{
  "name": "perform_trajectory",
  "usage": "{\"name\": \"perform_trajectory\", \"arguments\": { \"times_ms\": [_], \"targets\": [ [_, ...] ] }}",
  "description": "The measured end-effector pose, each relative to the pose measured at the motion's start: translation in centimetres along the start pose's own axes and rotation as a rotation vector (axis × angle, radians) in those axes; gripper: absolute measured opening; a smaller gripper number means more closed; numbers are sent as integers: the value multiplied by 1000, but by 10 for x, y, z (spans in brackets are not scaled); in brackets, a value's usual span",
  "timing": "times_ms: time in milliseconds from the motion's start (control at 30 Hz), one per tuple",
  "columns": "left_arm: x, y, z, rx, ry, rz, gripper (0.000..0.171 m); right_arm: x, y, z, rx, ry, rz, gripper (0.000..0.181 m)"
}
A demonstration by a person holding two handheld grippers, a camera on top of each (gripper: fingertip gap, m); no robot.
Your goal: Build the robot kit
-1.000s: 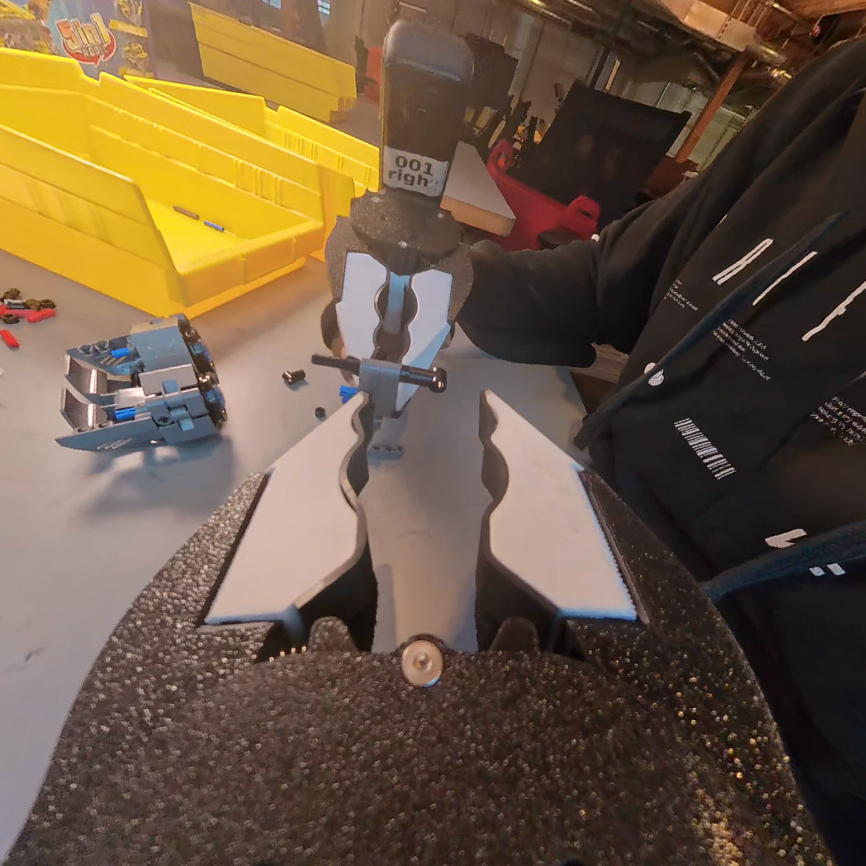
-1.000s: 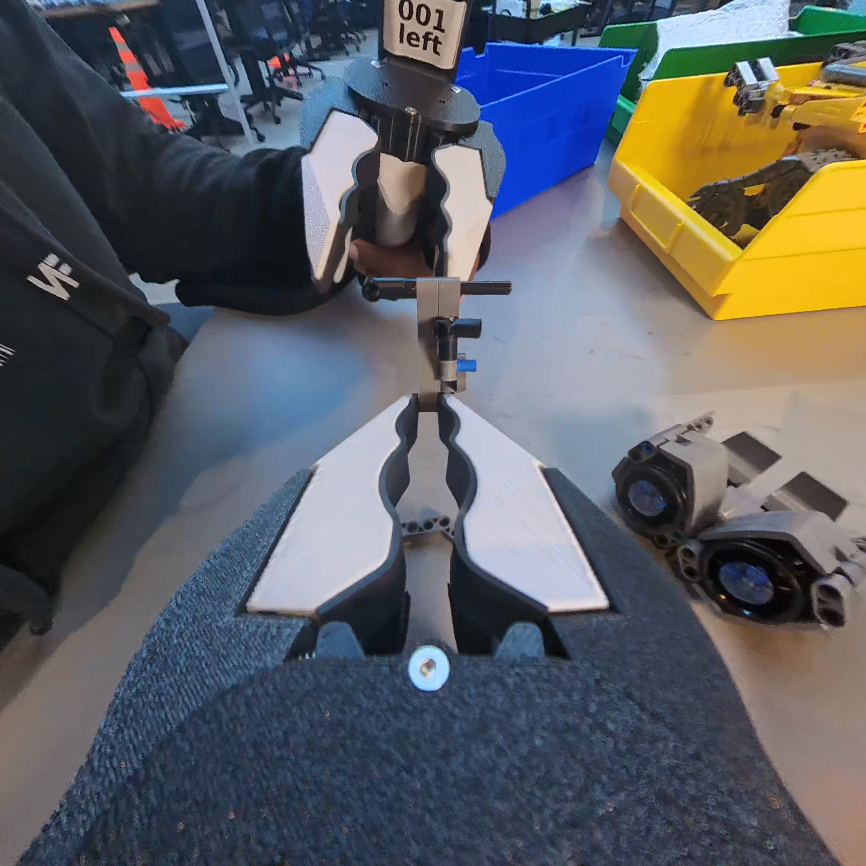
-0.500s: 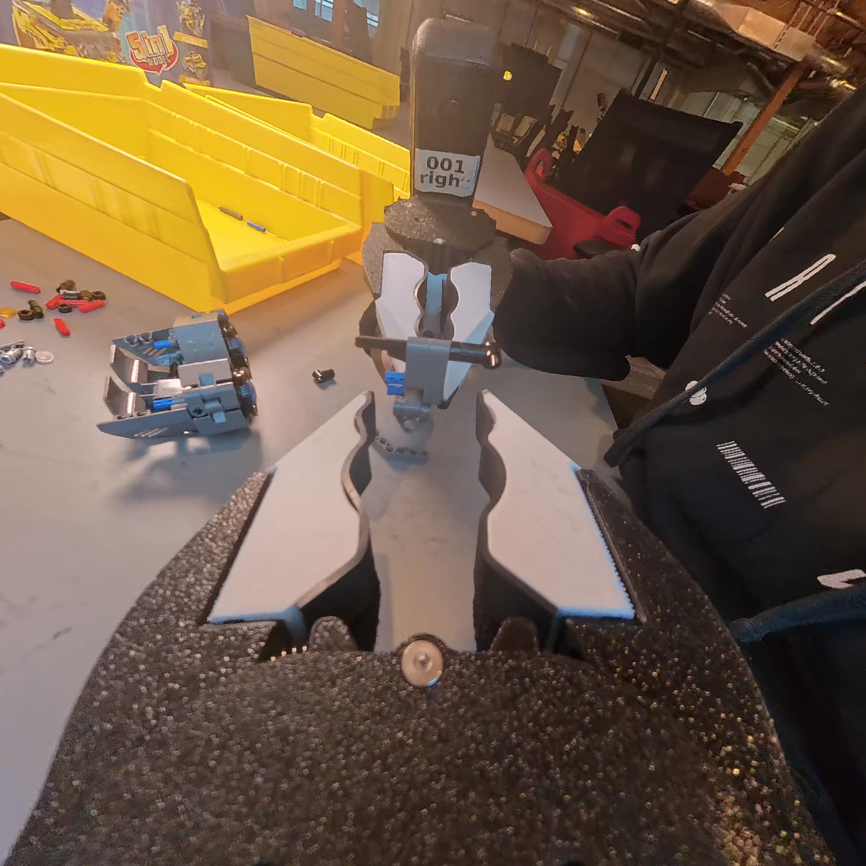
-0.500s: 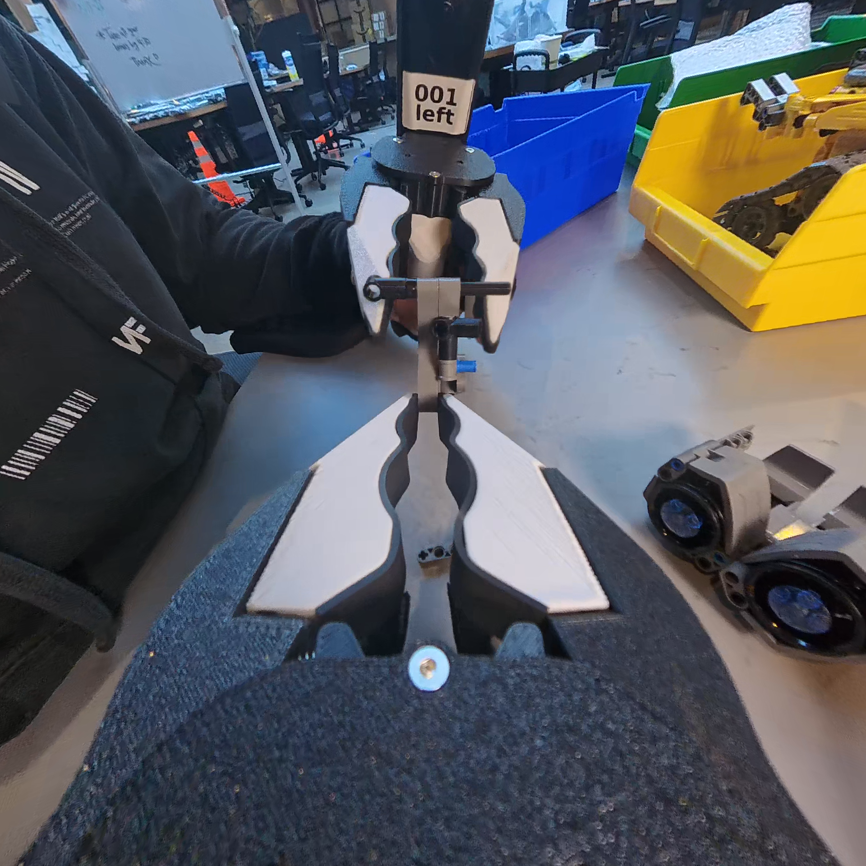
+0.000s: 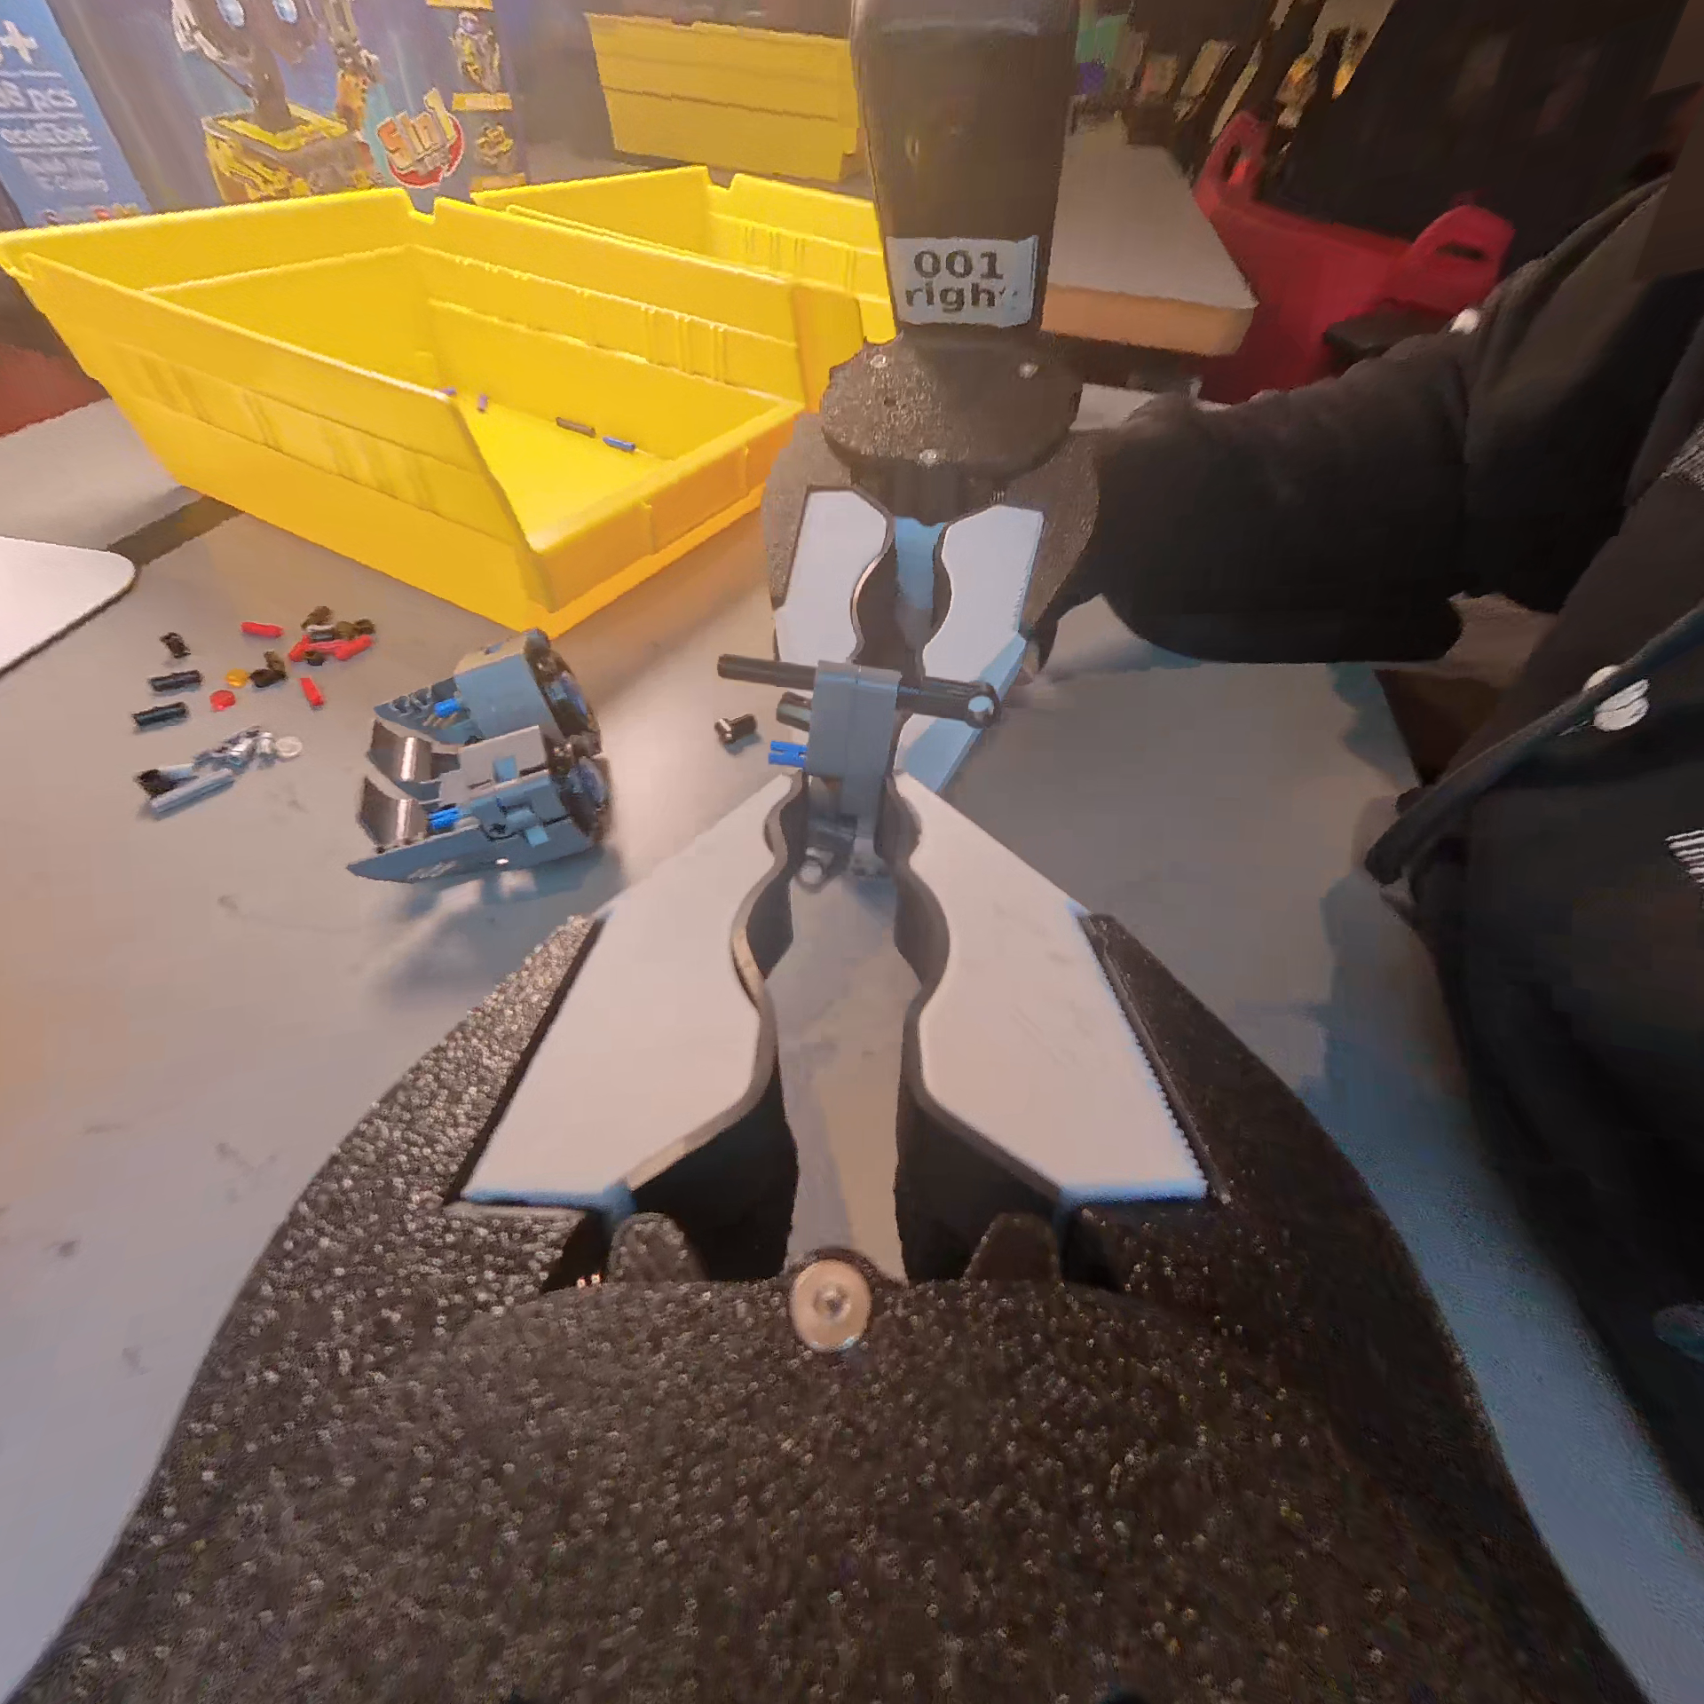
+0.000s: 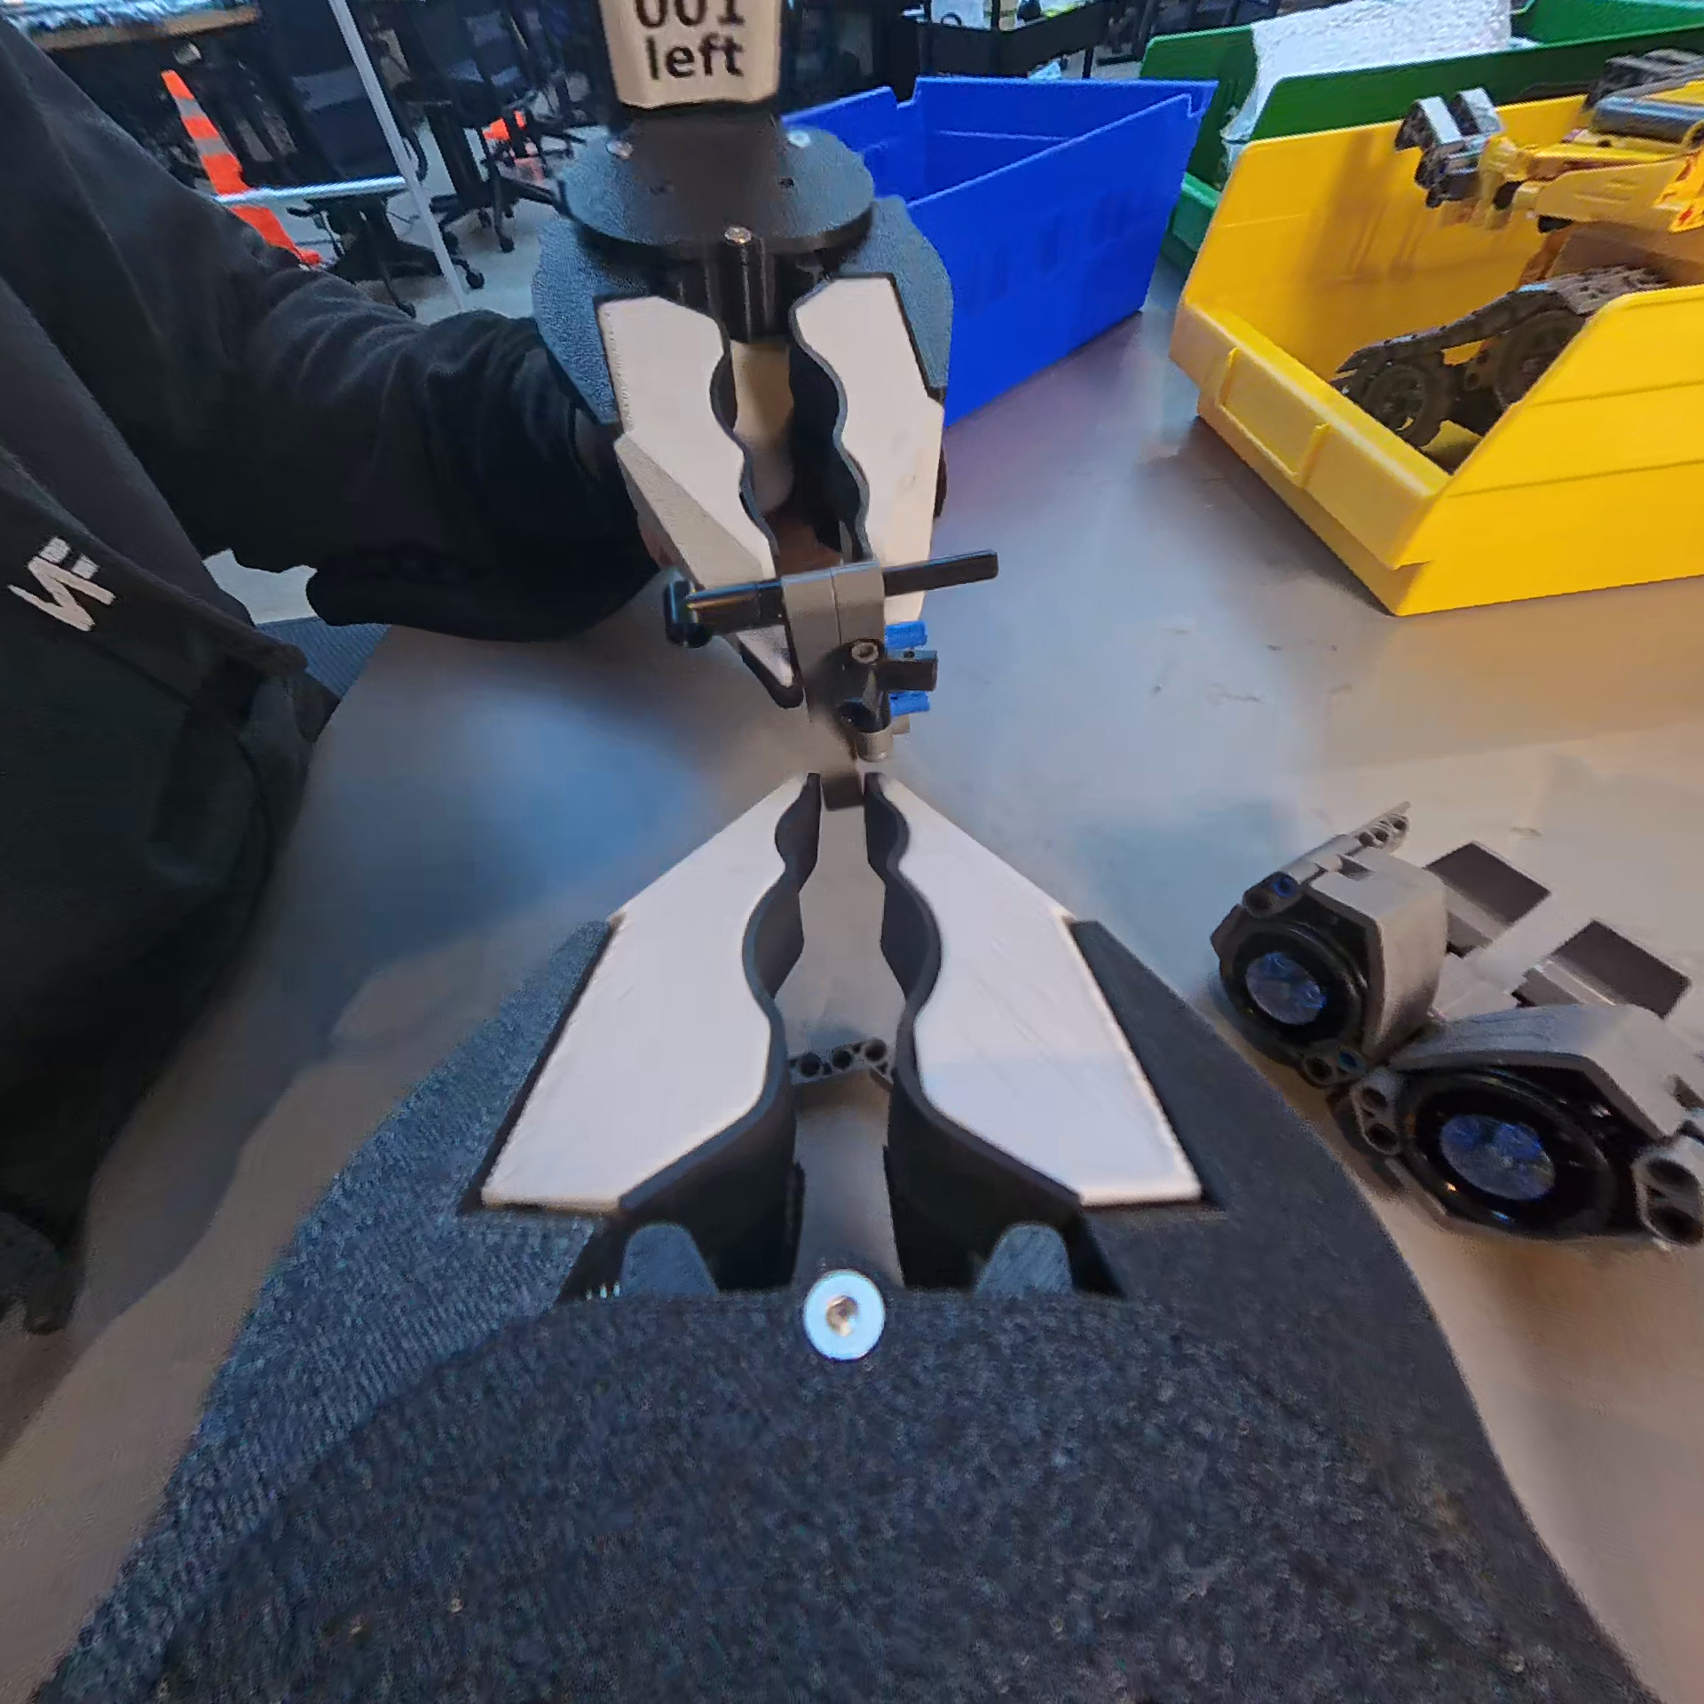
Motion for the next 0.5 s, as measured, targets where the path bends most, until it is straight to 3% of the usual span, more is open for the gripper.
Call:
{"name": "perform_trajectory", "arguments": {
  "times_ms": [67,233,500],
  "targets": [
    [0,4,3,76,-57,48,14,-3,2,-3,-15,18,19,18],
    [1,14,3,154,-91,132,14,-12,-10,-8,-73,60,-24,20],
    [4,14,-2,172,-79,128,14,-7,-9,-6,-95,75,-23,15]
  ]
}}
Point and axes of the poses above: each gripper's, where its closed fingertips meet, x out along the fingers, y out of its underside, z = x × y across the jaws, the point moved 1 cm from there along -x, back along the fingers, and after that the axes turned 2 degrees about y, right-handed, at the moved point
